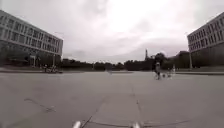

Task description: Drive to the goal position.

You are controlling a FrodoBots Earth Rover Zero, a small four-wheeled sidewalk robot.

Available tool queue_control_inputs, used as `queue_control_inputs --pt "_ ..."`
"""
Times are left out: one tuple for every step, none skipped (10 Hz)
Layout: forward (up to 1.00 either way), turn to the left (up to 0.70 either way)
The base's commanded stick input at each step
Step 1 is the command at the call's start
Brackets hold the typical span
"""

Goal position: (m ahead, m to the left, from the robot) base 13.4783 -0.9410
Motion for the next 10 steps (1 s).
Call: queue_control_inputs --pt "0.7 0.0" --pt "0.7 0.0" --pt "0.7 0.0" --pt "0.7 0.0" --pt "0.7 -0.01" --pt "0.7 -0.02" --pt "0.7 -0.02" --pt "0.7 -0.02" --pt "0.7 0.0" --pt "0.7 0.0"
